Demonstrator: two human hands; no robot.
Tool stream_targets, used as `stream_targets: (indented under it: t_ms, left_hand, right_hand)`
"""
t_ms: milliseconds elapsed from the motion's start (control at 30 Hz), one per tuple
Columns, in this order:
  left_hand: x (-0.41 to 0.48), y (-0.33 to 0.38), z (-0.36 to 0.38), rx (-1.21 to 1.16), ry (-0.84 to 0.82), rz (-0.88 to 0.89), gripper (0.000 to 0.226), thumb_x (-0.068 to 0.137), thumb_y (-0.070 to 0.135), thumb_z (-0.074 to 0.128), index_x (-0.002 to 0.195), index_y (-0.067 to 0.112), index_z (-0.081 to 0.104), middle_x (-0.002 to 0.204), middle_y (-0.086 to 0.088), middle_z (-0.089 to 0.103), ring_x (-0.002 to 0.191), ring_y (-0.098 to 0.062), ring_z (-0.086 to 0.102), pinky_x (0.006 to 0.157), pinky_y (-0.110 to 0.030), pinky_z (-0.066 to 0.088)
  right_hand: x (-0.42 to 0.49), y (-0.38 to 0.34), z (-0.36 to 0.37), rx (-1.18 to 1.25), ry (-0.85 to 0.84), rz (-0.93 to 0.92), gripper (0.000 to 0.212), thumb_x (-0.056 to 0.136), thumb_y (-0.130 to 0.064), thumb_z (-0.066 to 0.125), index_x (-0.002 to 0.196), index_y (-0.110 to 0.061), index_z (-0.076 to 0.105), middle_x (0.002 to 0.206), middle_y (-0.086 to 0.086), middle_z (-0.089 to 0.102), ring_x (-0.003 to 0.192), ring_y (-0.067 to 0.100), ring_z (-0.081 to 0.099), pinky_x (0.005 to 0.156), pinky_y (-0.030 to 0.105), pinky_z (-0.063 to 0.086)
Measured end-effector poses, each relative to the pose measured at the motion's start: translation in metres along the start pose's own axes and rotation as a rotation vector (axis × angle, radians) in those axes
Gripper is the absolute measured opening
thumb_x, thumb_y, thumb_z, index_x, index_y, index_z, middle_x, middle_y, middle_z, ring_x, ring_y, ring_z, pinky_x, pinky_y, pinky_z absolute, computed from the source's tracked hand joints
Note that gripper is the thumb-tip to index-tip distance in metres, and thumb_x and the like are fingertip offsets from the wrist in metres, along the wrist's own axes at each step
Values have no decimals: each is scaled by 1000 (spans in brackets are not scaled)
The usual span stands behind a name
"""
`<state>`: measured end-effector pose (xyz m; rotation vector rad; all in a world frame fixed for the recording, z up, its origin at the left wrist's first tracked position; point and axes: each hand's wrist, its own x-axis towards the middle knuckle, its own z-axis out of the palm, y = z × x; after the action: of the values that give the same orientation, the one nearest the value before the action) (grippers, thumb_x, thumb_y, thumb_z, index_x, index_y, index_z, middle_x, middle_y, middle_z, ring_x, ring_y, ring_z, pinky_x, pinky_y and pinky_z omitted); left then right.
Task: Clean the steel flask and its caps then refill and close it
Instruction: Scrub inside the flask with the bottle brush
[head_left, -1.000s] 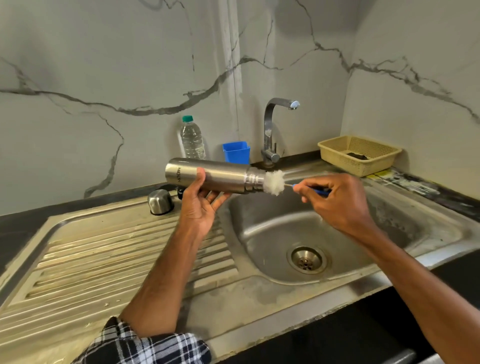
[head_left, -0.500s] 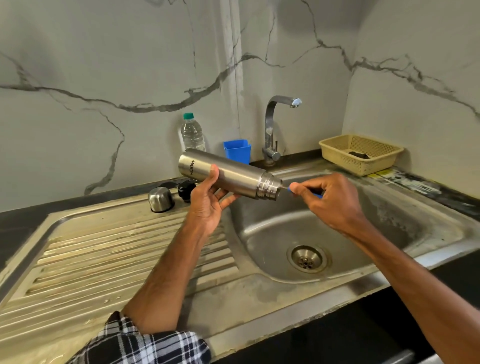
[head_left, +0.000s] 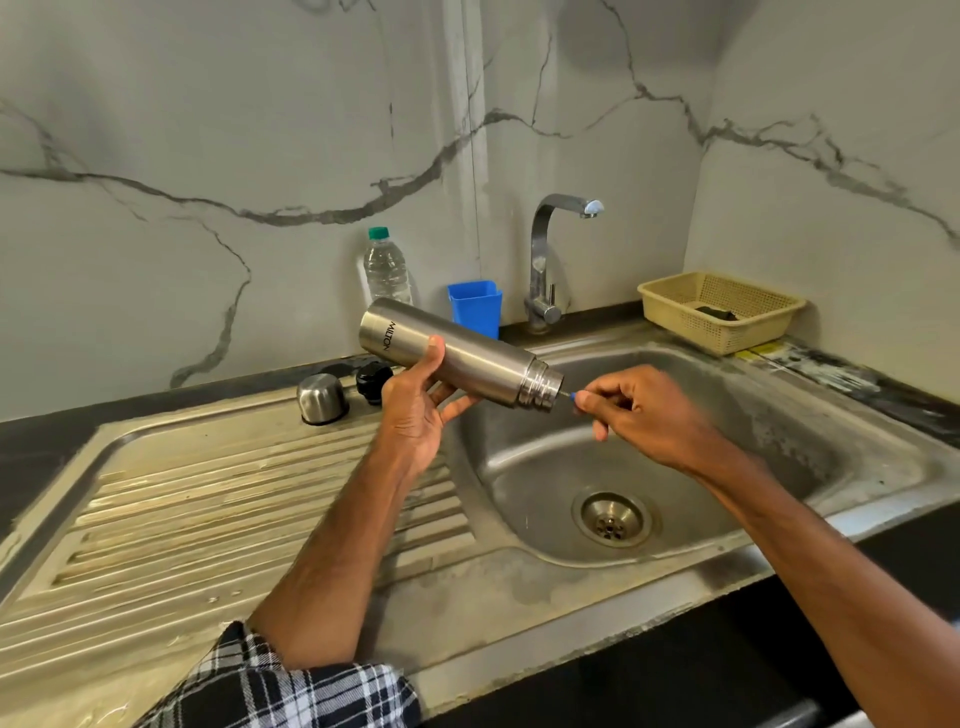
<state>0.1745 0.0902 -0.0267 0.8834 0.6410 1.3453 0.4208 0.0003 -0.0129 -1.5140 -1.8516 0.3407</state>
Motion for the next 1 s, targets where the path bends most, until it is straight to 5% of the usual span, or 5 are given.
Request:
stream_targets:
  t_ms: [200,300,367,667,1000]
  left_hand:
    - [-3,1,1,-60,47,-13,79,58,40,91,125,11,59,124,-18,70,120,-33,66,78,-45,63]
    - [-4,0,7,-27,42,3,101,40,48,99,125,10,60,121,-17,72,113,-30,70,79,-46,63]
    - [-1,3,2,-47,53,21,112,30,50,102,125,10,60,122,-17,72,111,-29,71,78,-46,63]
    - [-5,1,12,-73,14,0,115,27,51,102,125,10,59,119,-16,73,108,-28,72,74,-40,62]
    - [-4,3,12,-83,3,-9,113,28,49,102,124,10,60,117,-16,74,110,-30,71,76,-44,62]
  right_hand:
    - [-1,3,1,-198,230,-1,19,94,-39,64,85,-29,77,68,-13,69,64,5,62,60,29,49]
    - [0,-7,10,-223,227,-34,16,94,-36,65,88,-28,78,68,-10,68,61,7,60,54,25,43]
    - [-5,-5,3,-191,266,-43,13,92,-37,67,94,-31,79,77,-12,73,65,4,64,59,29,53]
    - [-4,-10,5,-251,400,-138,15,88,-35,73,98,-26,79,68,-11,71,56,4,60,50,21,43]
    - [-8,-6,-2,-231,456,-146,14,86,-34,77,97,-26,80,71,-12,73,58,3,63,51,22,49]
